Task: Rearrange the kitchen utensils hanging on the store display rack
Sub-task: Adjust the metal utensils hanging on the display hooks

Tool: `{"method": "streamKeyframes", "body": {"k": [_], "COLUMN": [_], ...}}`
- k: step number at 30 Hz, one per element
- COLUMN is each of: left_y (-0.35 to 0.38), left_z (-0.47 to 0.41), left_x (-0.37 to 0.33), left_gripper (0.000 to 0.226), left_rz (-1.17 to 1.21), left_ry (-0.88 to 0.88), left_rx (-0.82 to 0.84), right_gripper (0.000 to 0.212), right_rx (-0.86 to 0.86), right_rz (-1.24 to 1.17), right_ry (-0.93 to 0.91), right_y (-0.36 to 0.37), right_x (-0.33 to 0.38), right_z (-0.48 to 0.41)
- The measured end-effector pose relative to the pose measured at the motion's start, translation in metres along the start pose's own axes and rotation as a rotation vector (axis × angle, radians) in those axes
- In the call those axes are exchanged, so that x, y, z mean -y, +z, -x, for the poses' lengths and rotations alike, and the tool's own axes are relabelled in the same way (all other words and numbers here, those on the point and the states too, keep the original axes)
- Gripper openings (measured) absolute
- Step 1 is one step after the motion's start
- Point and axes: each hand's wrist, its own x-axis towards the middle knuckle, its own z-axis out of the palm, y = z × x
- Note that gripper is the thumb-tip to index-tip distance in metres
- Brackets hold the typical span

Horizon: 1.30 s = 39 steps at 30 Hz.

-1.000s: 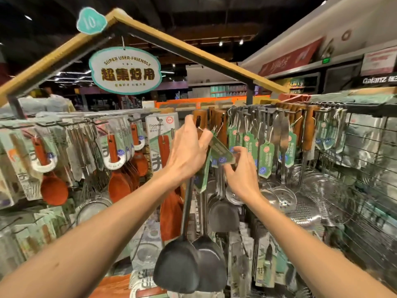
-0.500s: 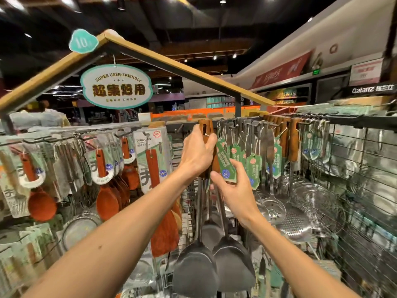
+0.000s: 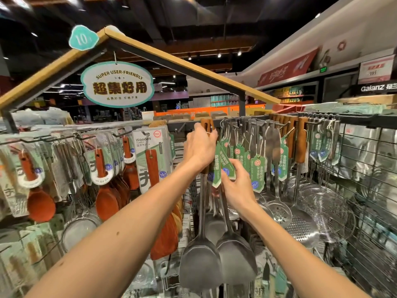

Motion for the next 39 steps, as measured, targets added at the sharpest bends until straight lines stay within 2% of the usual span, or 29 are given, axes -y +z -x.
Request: {"method": "streamKeyframes", "body": {"k": [9, 13, 20, 24, 29, 34, 39], "left_y": [0.0, 0.003, 0.009, 0.013, 0.022, 0.027, 0.03], "left_z": [0.018, 0.014, 0.017, 0.009, 0.001, -0.011, -0.024], "left_x": [0.007, 0.001, 0.001, 0.004, 0.004, 0.009, 0.013], "left_gripper": [0.026, 0.036, 0.053, 0.053, 0.051, 0.054, 0.059], "left_rz": [-0.06, -0.049, -0.079, -0.041, -0.006, -0.075, -0.08], "left_ry": [0.189, 0.166, 0.177, 0.113, 0.025, -0.031, -0.102], "left_rx": [-0.082, -0.11, -0.069, -0.043, -0.026, 0.001, 0.053], "right_gripper": [0.058, 0.066, 0.056, 0.047, 0.053, 0.07, 0.062], "right_rx": [0.096, 0.109, 0.118, 0.099, 0.111, 0.123, 0.123], "right_rz": [0.061, 0.047, 0.026, -0.01, -0.08, 0.091, 0.251], "right_ry": [0.074, 0.069, 0.047, 0.052, 0.014, -0.048, -0.031], "right_y": [0.006, 0.007, -0.005, -0.012, -0.006, -0.01, -0.003], "right_x": [-0.029, -0.036, -0.034, -0.029, -0.025, -0.012, -0.011], "right_z": [-0.019, -0.025, -0.022, -0.018, 0.0, 0.001, -0.018]}}
